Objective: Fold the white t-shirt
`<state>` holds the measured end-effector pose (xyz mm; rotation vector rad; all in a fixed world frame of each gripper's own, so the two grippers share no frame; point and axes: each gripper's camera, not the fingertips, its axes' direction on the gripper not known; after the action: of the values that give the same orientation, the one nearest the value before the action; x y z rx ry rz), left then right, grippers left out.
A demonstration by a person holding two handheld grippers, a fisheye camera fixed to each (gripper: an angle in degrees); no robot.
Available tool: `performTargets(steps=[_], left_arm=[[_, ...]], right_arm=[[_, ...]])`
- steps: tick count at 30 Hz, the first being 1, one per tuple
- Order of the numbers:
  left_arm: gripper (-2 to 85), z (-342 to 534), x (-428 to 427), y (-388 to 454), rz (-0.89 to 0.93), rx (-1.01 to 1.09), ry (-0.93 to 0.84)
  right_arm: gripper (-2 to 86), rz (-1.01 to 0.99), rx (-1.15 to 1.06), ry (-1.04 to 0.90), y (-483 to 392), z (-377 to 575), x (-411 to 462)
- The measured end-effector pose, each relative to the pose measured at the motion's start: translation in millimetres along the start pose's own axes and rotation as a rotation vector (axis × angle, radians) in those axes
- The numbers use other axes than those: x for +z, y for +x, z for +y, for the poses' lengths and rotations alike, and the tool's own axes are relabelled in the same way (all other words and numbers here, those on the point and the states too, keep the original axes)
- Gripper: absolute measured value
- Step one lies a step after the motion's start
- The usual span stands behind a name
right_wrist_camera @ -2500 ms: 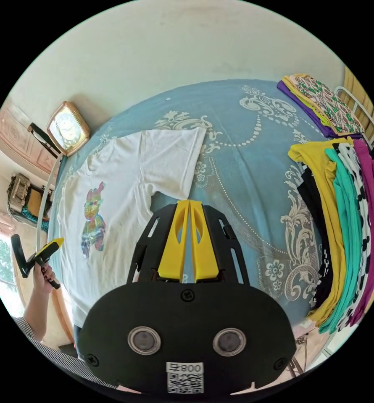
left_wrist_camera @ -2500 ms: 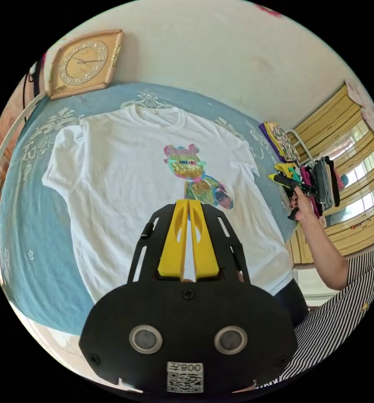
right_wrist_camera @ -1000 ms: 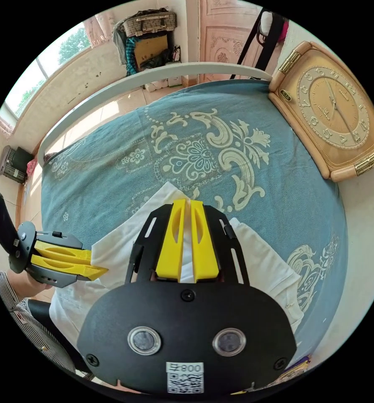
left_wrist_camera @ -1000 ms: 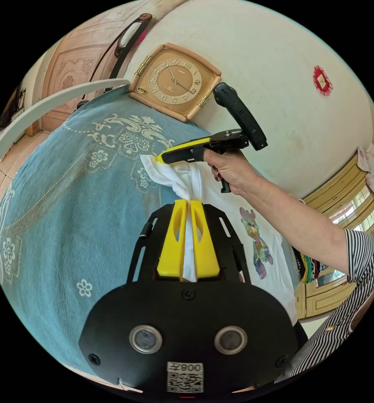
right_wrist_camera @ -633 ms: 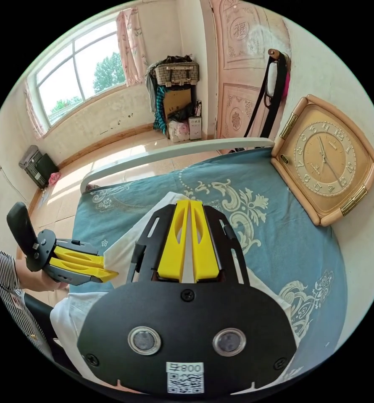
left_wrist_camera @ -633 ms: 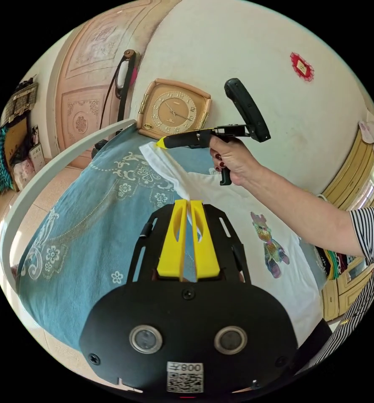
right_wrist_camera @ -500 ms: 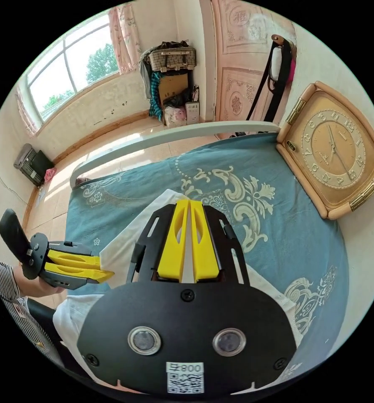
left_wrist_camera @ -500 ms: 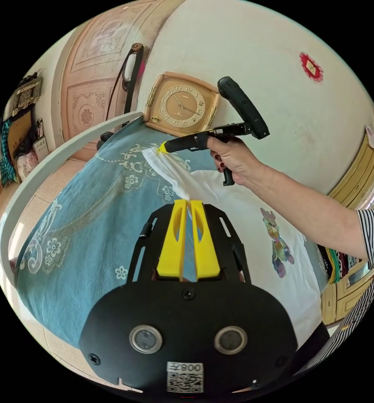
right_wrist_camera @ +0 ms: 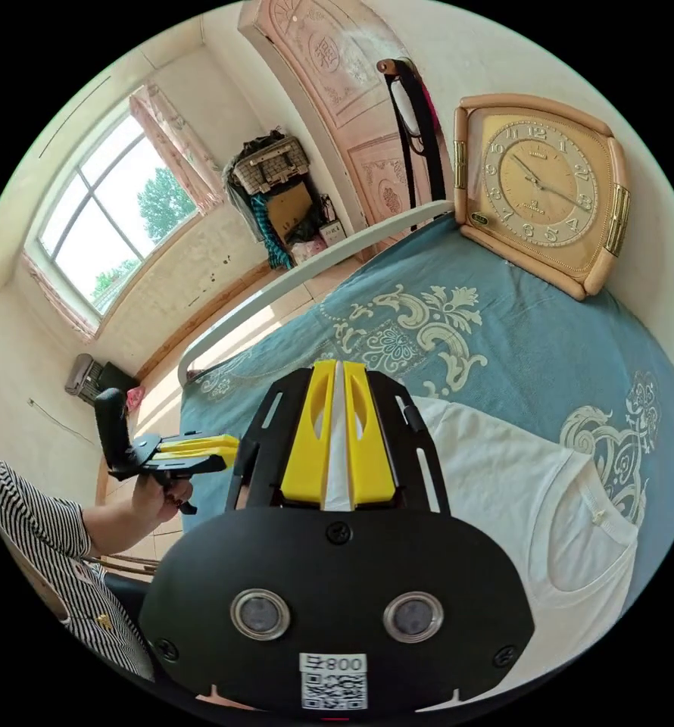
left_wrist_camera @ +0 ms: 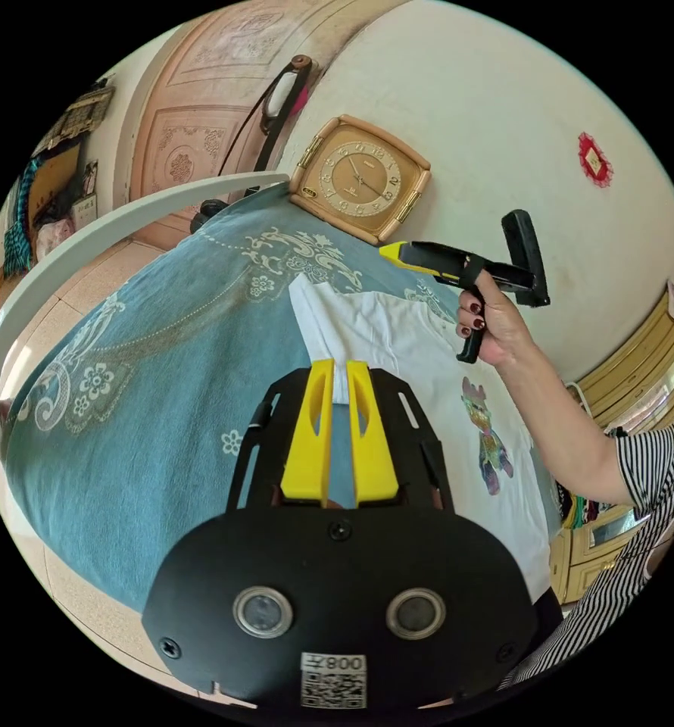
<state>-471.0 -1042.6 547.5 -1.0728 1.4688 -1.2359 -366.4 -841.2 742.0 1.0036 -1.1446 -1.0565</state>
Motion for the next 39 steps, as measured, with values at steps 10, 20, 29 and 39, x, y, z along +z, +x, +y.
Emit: performTargets(steps=[10, 20, 29, 39], left_arm=[[4.4, -4.0, 22.1, 2.7, 0.047, -0.126, -0.033], [6.6, -110.0, 92.7, 52.6, -0.081, 0.158, -0.150], [2.3, -129.4, 156.8, 85.7, -0.160, 0.230, -0.296], [1.5, -158.9, 113.4, 139.1, -0.187, 0.383, -0.182]], right_arm=[[7.7, -0.005, -0.252, -0.235, -65.4, 87.4, 52.5], [6.4, 0.244, -0.397, -0.294, -78.9, 123.3, 83.2], [2.4, 0.203, -0.295, -0.256, -44.3, 125.5, 59.4], [2.5, -0.184, -0.034, 0.082, 22.6, 119.1, -53.9]])
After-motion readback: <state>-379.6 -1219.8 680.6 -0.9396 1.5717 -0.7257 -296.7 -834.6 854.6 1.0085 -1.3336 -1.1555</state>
